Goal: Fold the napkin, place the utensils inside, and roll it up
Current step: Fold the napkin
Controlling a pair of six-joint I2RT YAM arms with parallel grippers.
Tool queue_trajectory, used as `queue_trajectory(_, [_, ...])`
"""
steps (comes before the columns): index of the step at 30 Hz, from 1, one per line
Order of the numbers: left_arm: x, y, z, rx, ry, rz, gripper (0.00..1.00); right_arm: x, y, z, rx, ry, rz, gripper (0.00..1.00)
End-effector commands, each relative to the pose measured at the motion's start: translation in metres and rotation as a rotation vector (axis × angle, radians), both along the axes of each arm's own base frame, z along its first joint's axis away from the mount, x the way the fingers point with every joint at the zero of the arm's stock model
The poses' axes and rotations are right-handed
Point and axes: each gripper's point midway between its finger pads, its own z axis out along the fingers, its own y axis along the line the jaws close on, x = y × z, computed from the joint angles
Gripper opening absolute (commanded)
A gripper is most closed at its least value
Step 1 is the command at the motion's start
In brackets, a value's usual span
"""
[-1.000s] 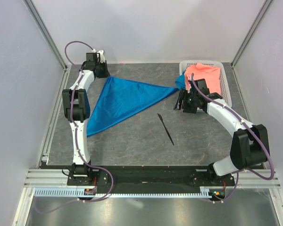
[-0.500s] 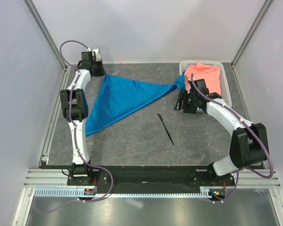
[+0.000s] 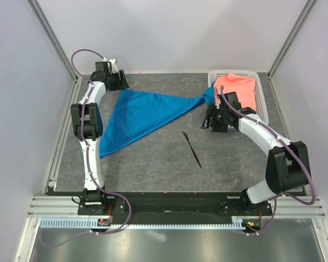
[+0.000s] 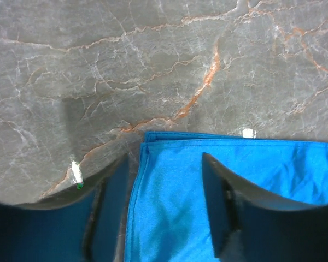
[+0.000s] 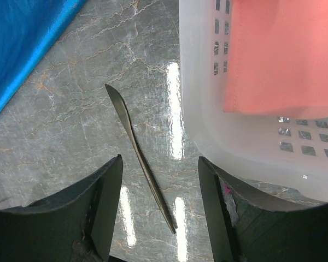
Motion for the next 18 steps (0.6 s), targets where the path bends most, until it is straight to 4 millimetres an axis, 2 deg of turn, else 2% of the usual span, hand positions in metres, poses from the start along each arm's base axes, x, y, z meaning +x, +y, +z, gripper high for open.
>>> queue_trajectory(1, [0.012,-0.003,0.041,-0.011,-0.09,-0.009,0.73,0.01,0.0,0.007,0.001,-0.036,-0.014,0.66])
queue_trajectory(4, [0.012,0.001,0.051,0.009,-0.105,0.012,0.91,0.009,-0.003,0.009,-0.006,-0.047,-0.018,0.66])
queue_trajectory(5, [0.011,0.002,0.064,0.017,-0.124,0.017,0.92,0.007,-0.005,0.011,-0.01,-0.05,-0.021,0.66])
queue_trajectory(7, [0.008,0.003,0.069,0.033,-0.126,0.036,0.93,0.006,-0.007,0.013,-0.023,-0.06,-0.027,0.66])
queue_trajectory(8, [0.006,0.004,0.083,0.037,-0.144,0.042,0.93,0.005,-0.009,0.013,-0.028,-0.066,-0.031,0.66])
queue_trajectory(10, [-0.001,-0.003,0.086,0.038,-0.138,0.042,0.94,0.004,-0.011,0.014,-0.037,-0.07,-0.037,0.66])
queue_trajectory(11, [-0.004,-0.003,0.1,0.041,-0.156,0.046,0.94,0.004,-0.012,0.013,-0.039,-0.071,-0.037,0.66])
queue_trajectory(13, [-0.017,-0.034,0.097,0.05,-0.142,0.008,0.94,0.003,-0.009,0.015,-0.033,-0.076,-0.029,0.66])
queue_trajectory(14, [-0.02,-0.042,0.1,0.051,-0.15,0.002,0.94,0.003,-0.007,0.016,-0.029,-0.083,-0.027,0.66])
queue_trajectory(15, [-0.031,-0.05,0.102,0.047,-0.143,-0.001,0.94,0.002,-0.005,0.017,-0.028,-0.088,-0.022,0.66])
queue_trajectory(16, [-0.038,-0.068,0.105,0.015,-0.14,-0.009,0.94,0.0,-0.001,0.016,-0.034,-0.095,-0.012,0.66])
queue_trajectory(18, [-0.056,-0.086,0.107,-0.039,-0.129,-0.024,0.94,-0.008,0.008,0.01,-0.053,-0.092,0.018,0.66])
